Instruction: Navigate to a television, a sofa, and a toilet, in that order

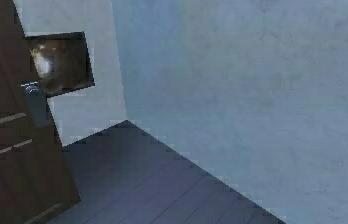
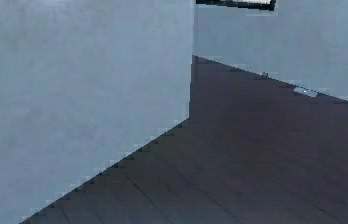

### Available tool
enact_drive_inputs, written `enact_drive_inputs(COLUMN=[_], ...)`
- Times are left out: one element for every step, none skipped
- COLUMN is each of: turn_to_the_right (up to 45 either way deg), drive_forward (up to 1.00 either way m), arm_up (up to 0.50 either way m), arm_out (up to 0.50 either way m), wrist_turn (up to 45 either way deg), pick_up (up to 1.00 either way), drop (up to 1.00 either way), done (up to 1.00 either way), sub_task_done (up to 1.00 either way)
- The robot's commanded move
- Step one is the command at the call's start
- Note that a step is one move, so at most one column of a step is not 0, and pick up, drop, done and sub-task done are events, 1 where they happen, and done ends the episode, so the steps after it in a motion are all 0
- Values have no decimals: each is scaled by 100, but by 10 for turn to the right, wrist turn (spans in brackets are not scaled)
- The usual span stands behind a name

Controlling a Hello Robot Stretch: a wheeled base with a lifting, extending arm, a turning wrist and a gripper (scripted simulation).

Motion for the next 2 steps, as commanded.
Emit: enact_drive_inputs(turn_to_the_right=[-270, 0], drive_forward=[0, 15], arm_up=[0, 0], arm_out=[0, 0], wrist_turn=[0, 0], pick_up=[0, 0], drop=[0, 0], done=[0, 0], sub_task_done=[0, 0])
